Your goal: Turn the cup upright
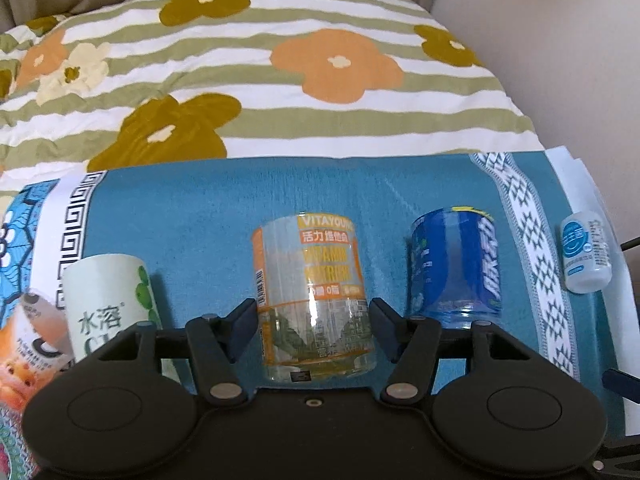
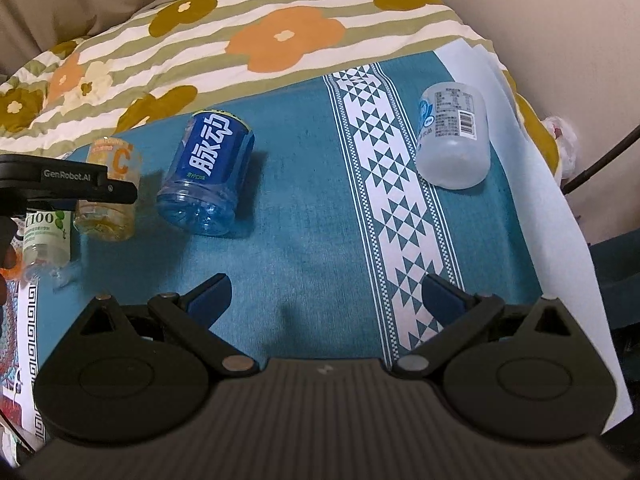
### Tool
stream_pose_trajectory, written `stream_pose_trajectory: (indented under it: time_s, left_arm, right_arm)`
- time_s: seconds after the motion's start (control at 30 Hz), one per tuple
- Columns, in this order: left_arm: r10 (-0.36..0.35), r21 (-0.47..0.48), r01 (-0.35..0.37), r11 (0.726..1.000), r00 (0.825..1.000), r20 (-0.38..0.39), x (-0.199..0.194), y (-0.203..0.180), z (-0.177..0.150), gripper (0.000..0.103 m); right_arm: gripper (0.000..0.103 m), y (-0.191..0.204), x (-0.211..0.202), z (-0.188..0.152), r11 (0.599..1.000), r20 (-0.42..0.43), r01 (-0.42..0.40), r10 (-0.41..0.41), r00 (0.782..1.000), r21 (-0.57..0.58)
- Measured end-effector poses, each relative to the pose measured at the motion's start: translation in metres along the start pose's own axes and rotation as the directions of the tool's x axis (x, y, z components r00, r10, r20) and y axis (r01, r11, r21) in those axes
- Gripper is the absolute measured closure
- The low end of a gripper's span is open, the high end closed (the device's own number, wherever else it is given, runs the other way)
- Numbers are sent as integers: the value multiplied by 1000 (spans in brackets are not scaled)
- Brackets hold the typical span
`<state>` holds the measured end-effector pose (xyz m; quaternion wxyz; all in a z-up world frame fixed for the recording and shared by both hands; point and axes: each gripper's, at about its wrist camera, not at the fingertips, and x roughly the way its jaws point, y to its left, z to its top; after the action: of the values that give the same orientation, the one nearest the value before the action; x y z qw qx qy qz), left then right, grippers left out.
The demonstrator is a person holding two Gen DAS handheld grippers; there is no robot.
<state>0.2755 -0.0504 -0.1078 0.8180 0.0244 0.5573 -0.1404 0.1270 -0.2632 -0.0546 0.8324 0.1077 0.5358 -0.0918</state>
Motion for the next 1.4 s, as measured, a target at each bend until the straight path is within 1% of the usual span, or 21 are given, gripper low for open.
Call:
stream_pose_trajectory:
  time_s: [0.17,0.37,0.53,0.7,0.93,1.1,1.27,1.33,1.37,1.4]
  left_arm:
    - [8,-21,-7,1000,999,53,-29,-9,-11,38]
    - [21,-51,-15,999,994,108,-65,-25,-38,38]
    - [30,-69,-22,997,993,115,-79,-39,-68,38]
    - [29,-63,-23,998,996,89,-73,-55,-97,38]
    - [34,-26,-33,999,998,50,-44,-73,-132,38]
    - [47,-10,-46,999,998,38,-29,-74,-146,37]
    - [48,-6,-47,999,998,46,-26,-72,-148,36]
    - [63,4,-63,998,997,45,-25,-74,-149,30]
    - [71,8,-72,997,996,47,-25,-75,-149,25]
    - [77,11,-78,997,996,51,-26,-76,-149,22]
  right_arm:
    - [0,-4,-15,-3,999,25,-18,19,1000,-28]
    - [0,-14,-36,-12,996,64,-45,50,997,-78]
    - [0,-24,-48,-26,990,75,-67,77,994,-121]
    - [0,-38,-52,-45,986,68,-77,88,994,-148]
    - [0,-59,-45,-73,985,37,-69,76,996,-158]
    - [0,-69,-38,-87,987,19,-59,62,998,-151]
    - [0,-72,-37,-95,987,15,-59,61,998,-152]
    - [0,-72,-37,-96,987,13,-60,63,998,-151]
    - [0,-72,-37,-96,987,14,-60,63,998,-152]
    - [0,-72,-37,-97,987,15,-60,63,998,-152]
